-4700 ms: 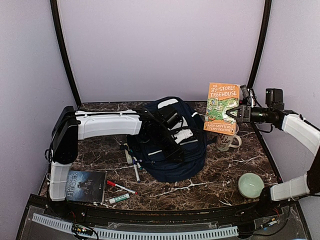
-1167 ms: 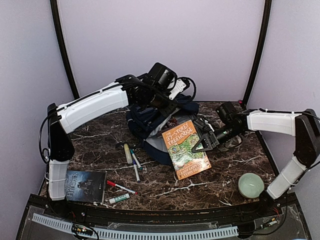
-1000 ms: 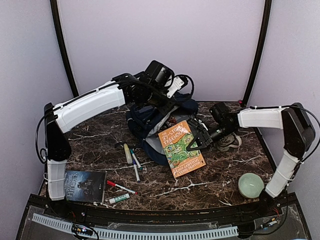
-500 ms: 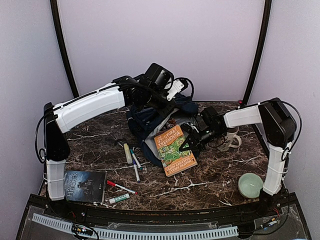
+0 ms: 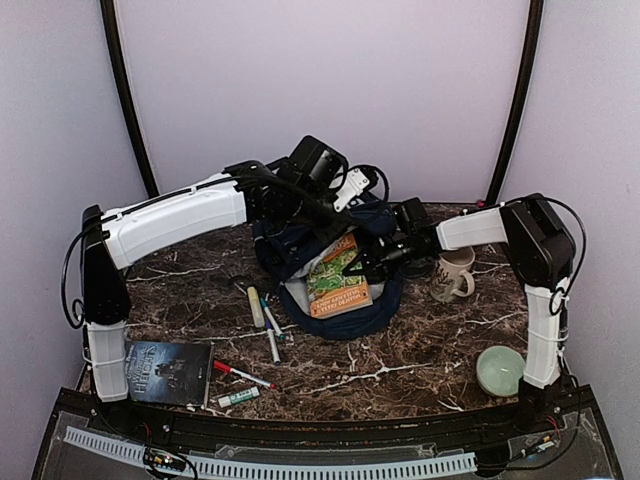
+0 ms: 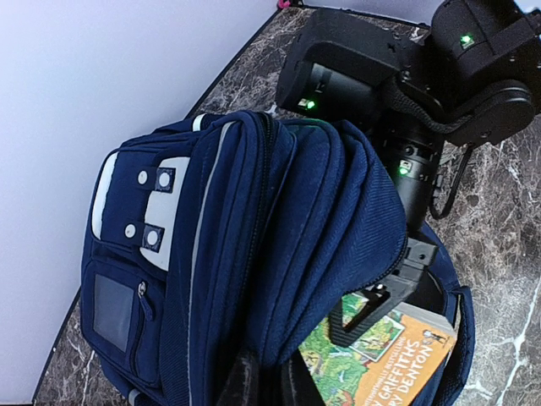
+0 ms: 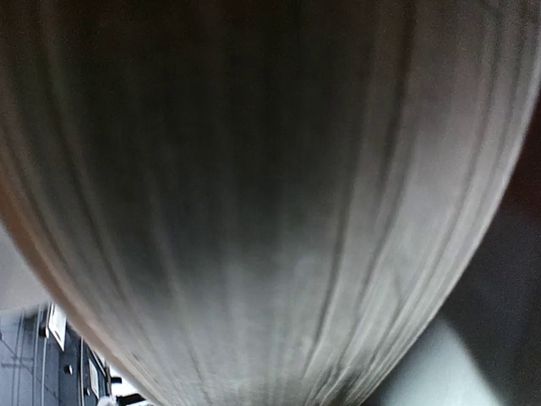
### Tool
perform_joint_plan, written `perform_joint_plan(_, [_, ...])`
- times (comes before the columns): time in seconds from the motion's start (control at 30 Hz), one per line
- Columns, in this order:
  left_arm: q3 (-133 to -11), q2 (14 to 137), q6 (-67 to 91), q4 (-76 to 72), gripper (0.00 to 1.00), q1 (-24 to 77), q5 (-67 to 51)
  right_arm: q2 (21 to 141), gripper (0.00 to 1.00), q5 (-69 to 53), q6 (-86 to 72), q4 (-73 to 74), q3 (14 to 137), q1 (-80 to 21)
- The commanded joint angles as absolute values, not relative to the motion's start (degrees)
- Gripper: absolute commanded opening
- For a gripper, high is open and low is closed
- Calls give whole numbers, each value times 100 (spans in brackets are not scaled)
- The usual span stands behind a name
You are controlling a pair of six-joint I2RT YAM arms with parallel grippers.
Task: Pack the student bag
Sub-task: Place the book in the largest pocket of the bag.
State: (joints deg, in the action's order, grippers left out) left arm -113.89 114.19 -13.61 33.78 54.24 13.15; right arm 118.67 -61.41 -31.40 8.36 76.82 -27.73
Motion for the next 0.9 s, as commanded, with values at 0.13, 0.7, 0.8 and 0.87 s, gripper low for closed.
perform_joint_plan(0.13, [-11074,10682,-1348,2407,0,5572,1253,12394,1,-5942,-3540,188,8170,-2725])
perform_joint_plan(0.7, [-10590,10556,-1406,2090,0,5556,1990,11489,56,-4205,-2458,1632,7668,-2802])
perform_joint_plan(0.8, [-10472,10531,-1395,2027,0,5540,2084,11099,58,-3850,-2267,1704,7381,-2859])
perform_joint_plan(0.87, [-10303,10483,-1353,1925,0,5516,2100,10855,60,-3708,-2108,1795,7234,-2902])
